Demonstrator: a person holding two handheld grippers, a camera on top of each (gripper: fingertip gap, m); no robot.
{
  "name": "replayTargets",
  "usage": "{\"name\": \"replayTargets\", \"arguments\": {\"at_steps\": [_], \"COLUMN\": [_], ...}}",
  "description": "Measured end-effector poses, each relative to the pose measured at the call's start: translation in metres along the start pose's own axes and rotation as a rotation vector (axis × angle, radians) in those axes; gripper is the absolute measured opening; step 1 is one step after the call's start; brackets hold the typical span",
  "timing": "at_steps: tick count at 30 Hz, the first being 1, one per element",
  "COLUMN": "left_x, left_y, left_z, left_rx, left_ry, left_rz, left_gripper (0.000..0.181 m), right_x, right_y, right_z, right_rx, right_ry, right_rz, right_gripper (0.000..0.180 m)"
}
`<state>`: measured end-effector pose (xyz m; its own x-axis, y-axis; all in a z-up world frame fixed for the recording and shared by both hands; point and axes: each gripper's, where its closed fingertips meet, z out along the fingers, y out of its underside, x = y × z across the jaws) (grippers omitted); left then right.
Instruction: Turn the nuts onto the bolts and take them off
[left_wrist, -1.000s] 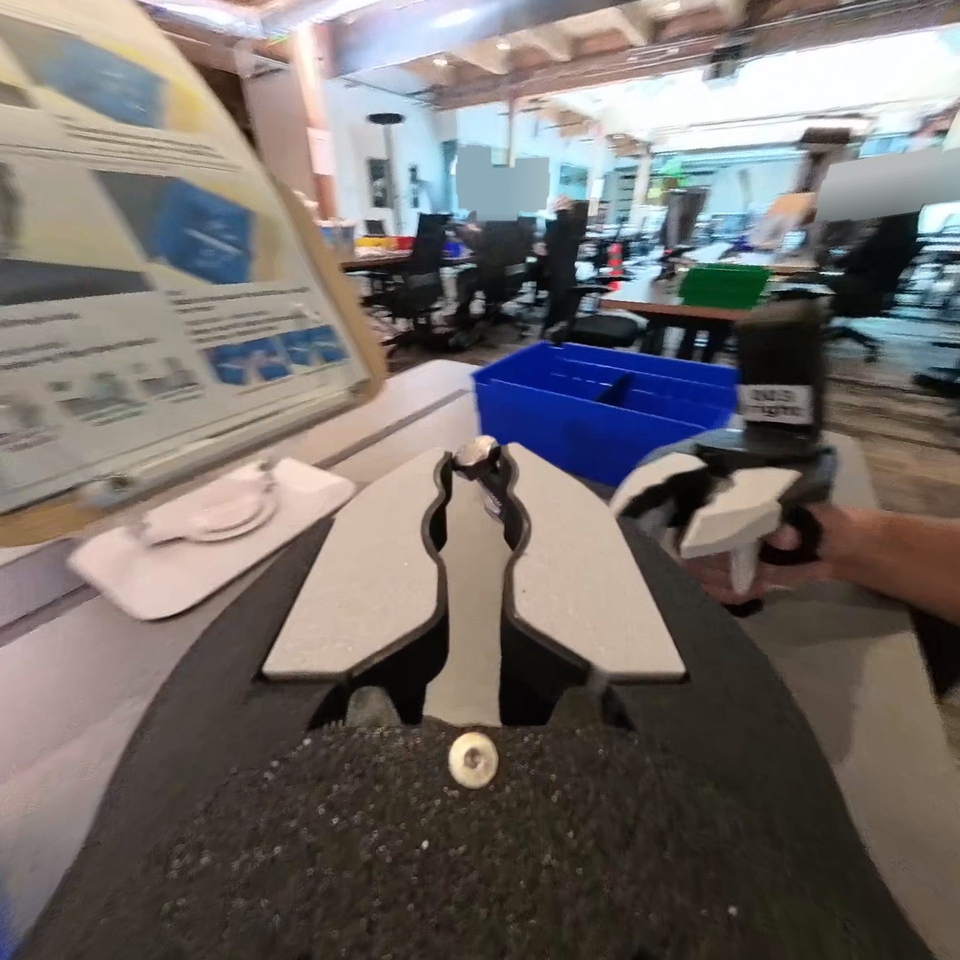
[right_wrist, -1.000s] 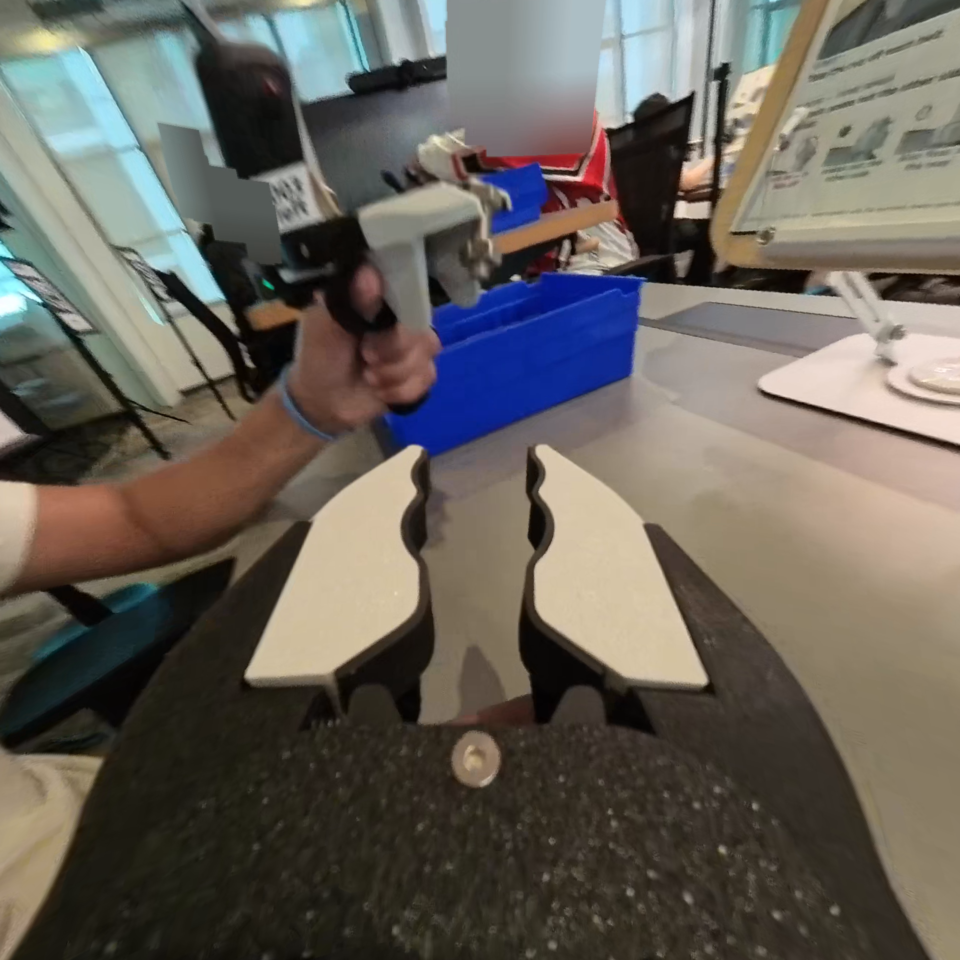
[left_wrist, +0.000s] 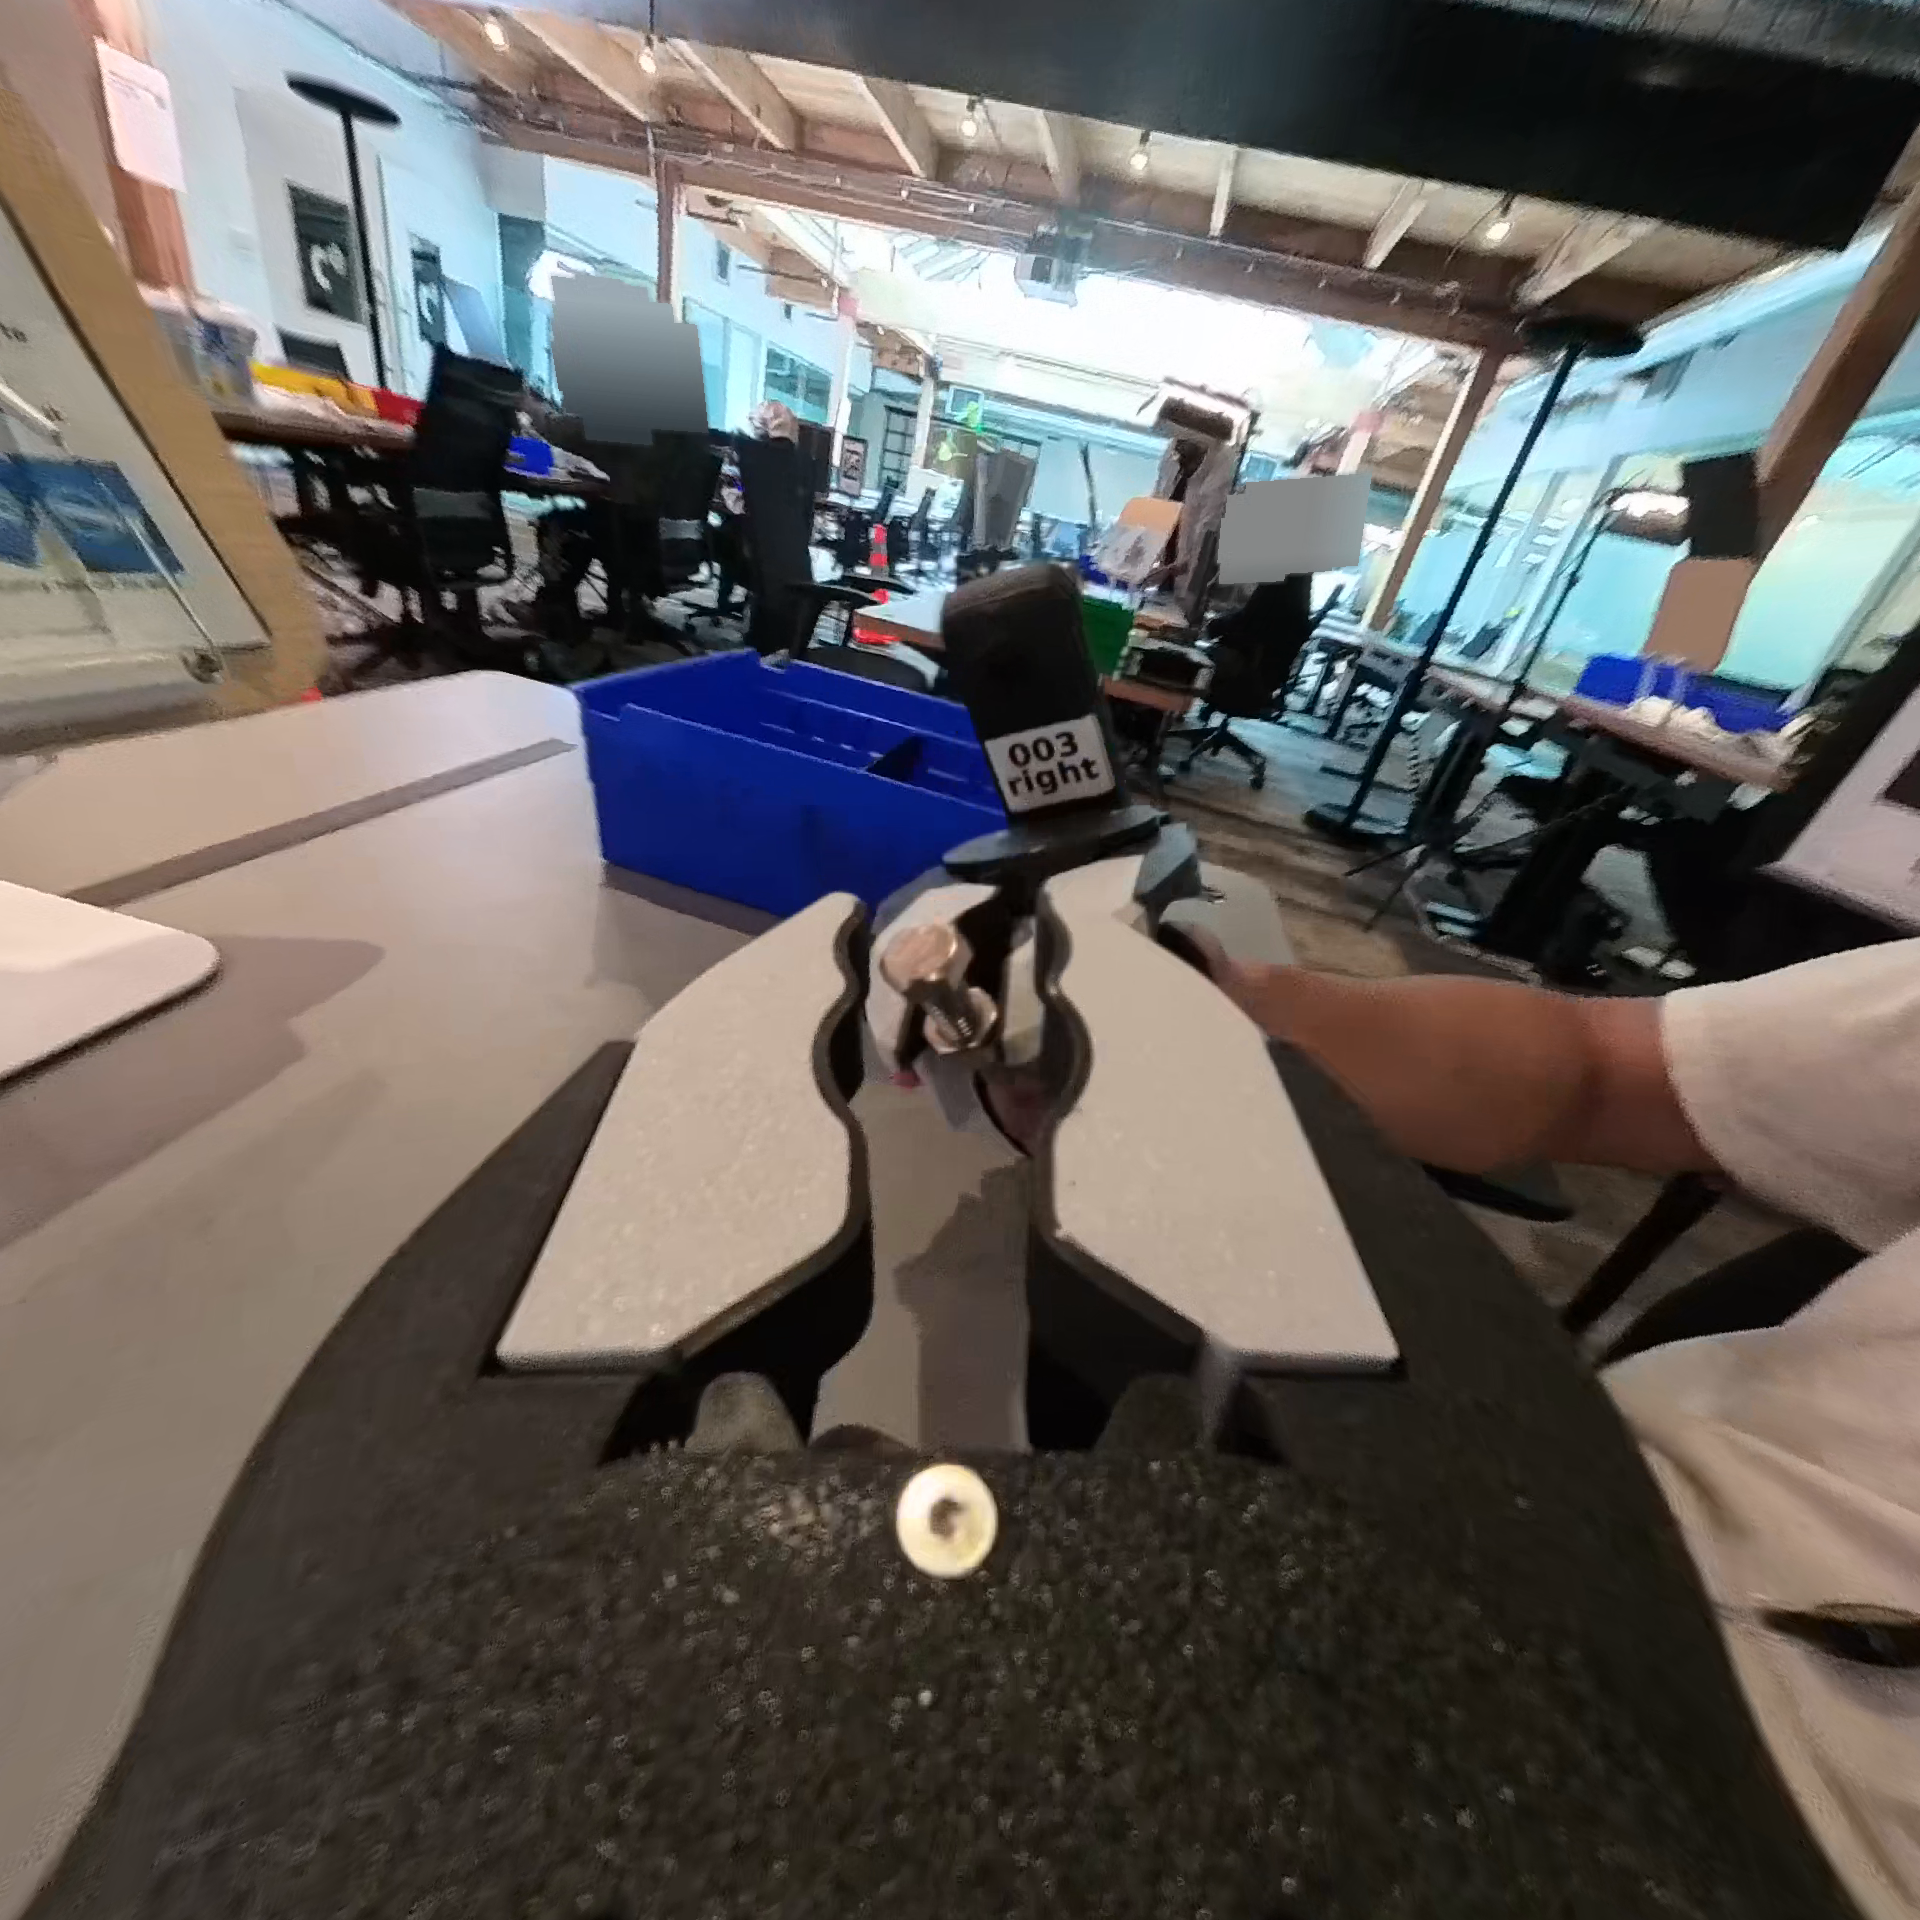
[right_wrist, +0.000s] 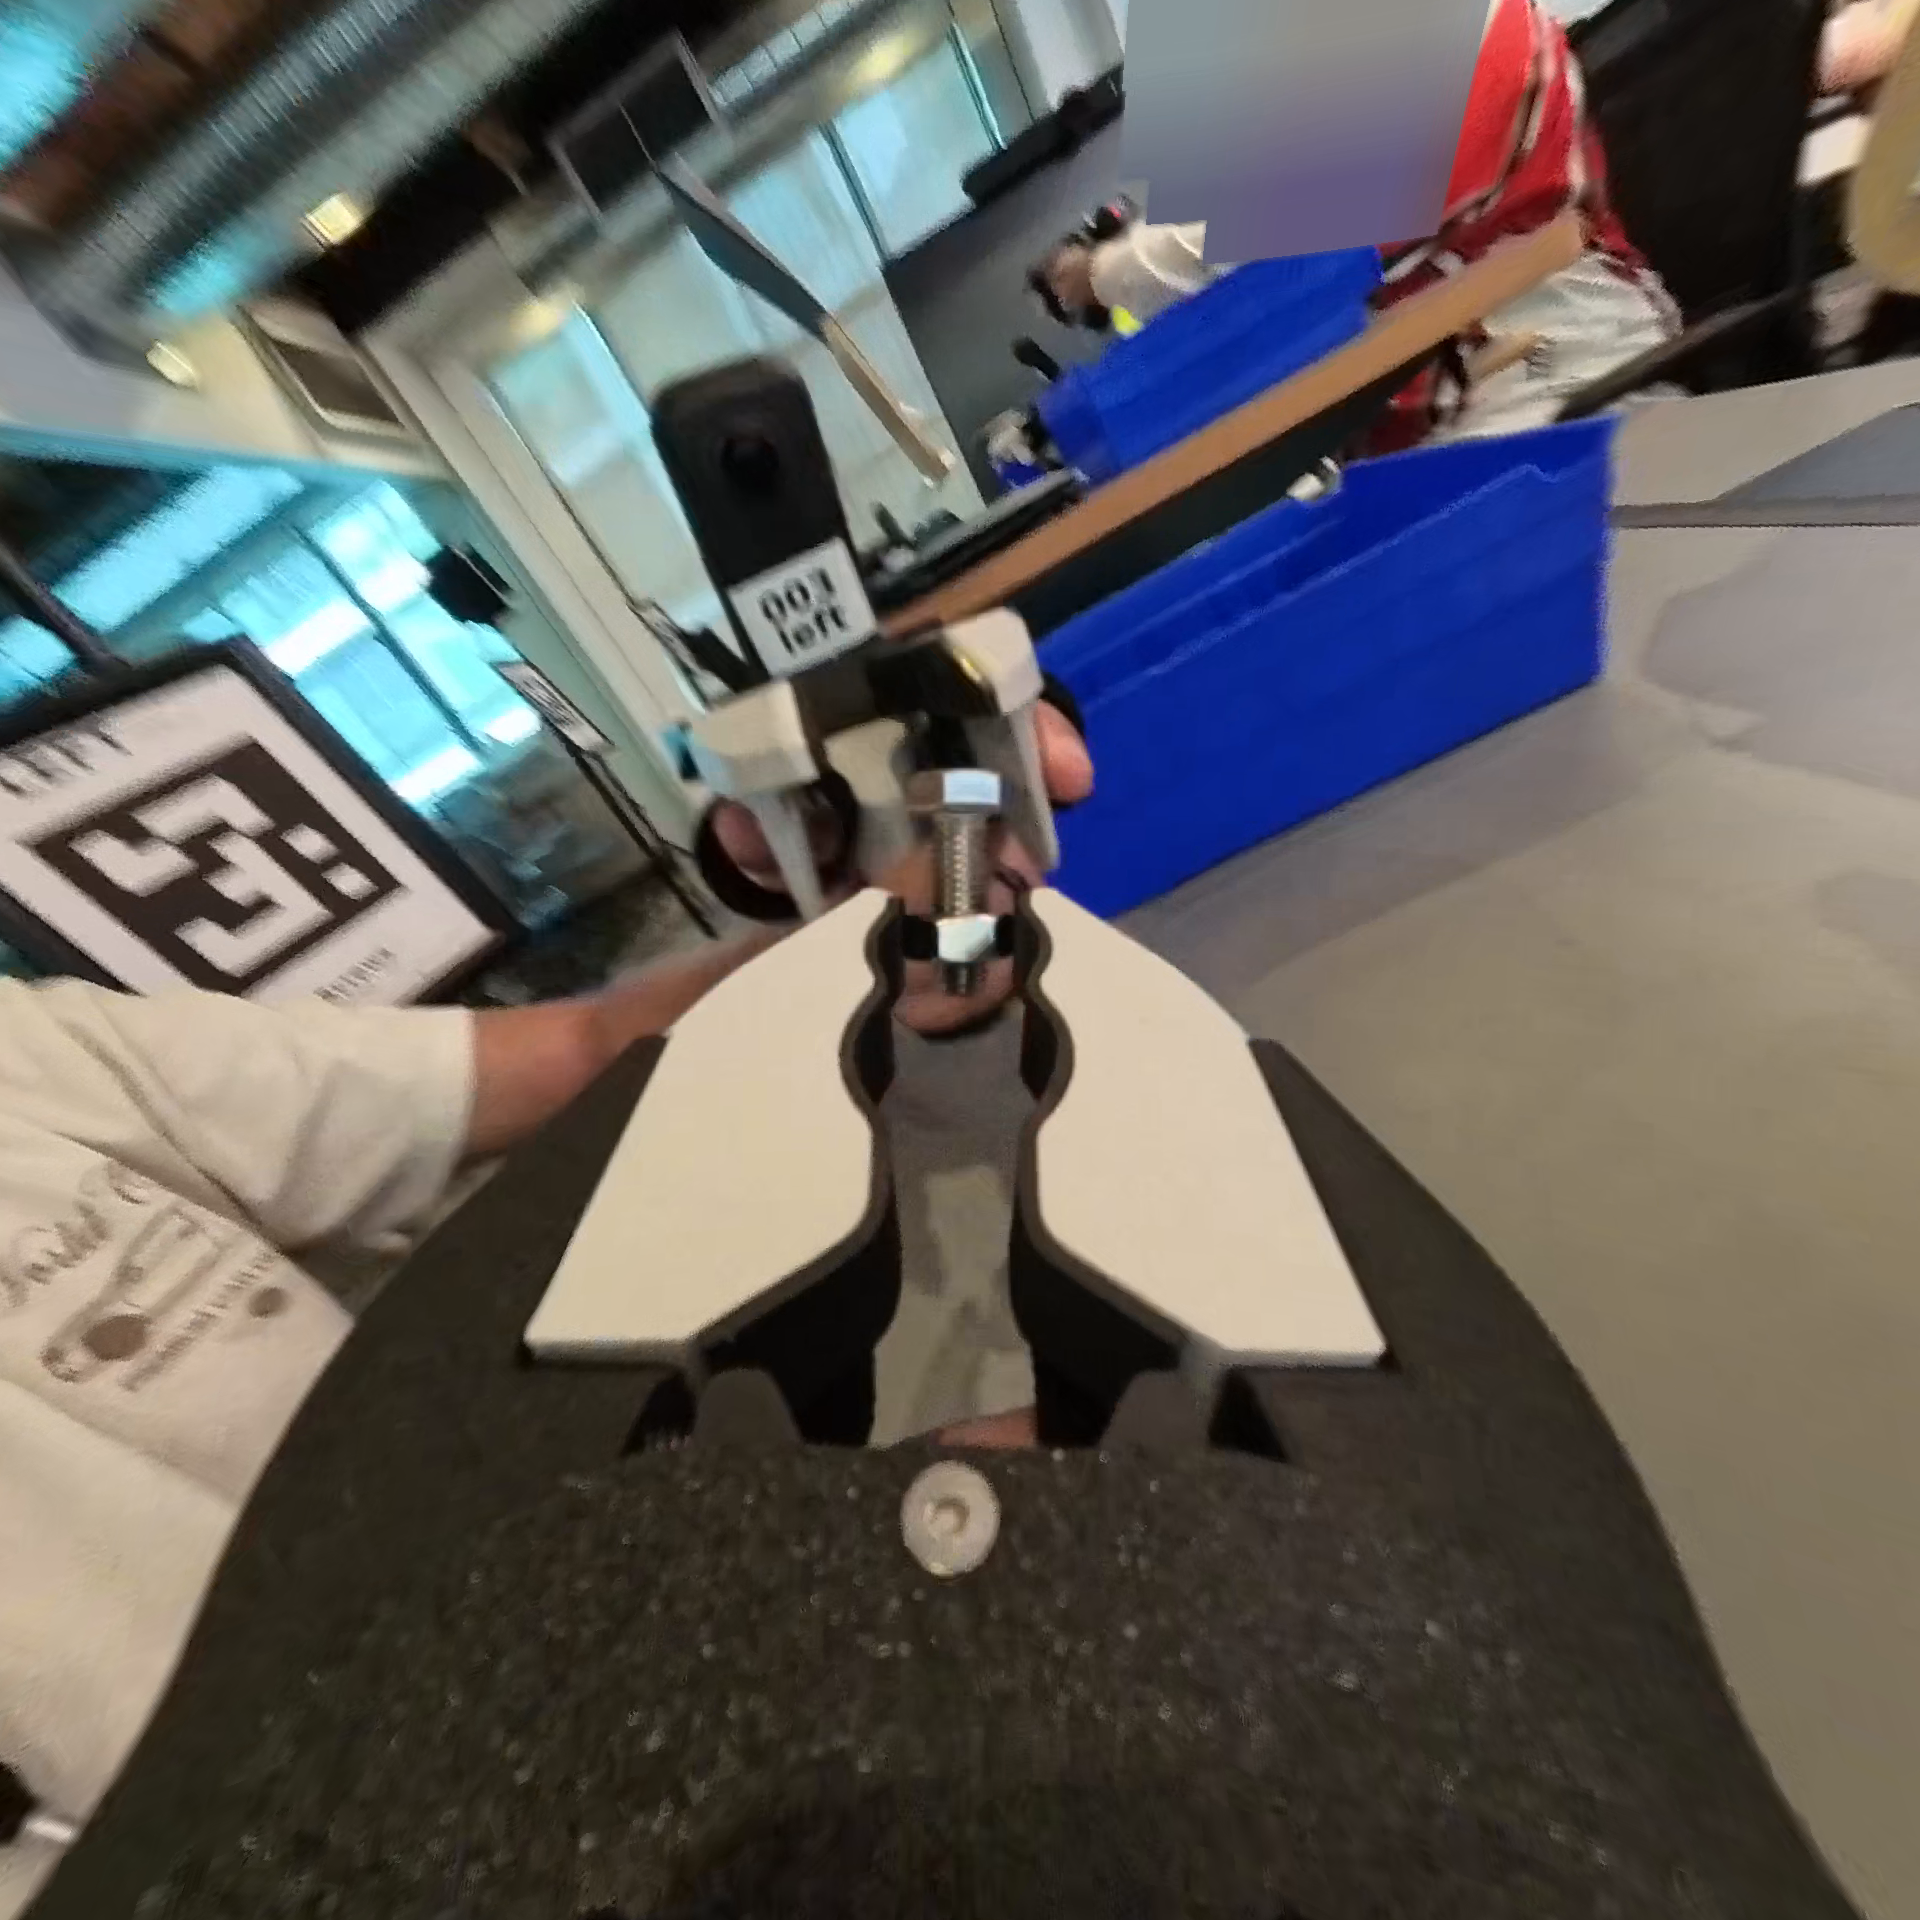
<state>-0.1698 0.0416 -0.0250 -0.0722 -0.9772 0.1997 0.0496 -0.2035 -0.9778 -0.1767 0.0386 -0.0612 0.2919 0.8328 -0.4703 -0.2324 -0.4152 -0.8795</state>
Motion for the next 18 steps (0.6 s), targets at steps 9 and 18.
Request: {"name": "replayTargets", "arguments": {"at_steps": [9,18], "left_x": [-0.007,-0.008], "left_y": [0.021,0.025], "left_z": [-0.013,-0.013], "left_rx": [-0.171,-0.195], "left_ry": [0.115,0.107], "left_rz": [-0.154,-0.13], "left_gripper": [0.044,0.044], "right_x": [0.019,0.014], "right_y": [-0.001,-0.002], "right_z": [-0.019,0.008], "right_rx": [-0.487,-0.742], "right_ry": [0.306,0.34], "right_rz": [-0.668,-1.018], "right_gripper": [0.02,0.02]}}
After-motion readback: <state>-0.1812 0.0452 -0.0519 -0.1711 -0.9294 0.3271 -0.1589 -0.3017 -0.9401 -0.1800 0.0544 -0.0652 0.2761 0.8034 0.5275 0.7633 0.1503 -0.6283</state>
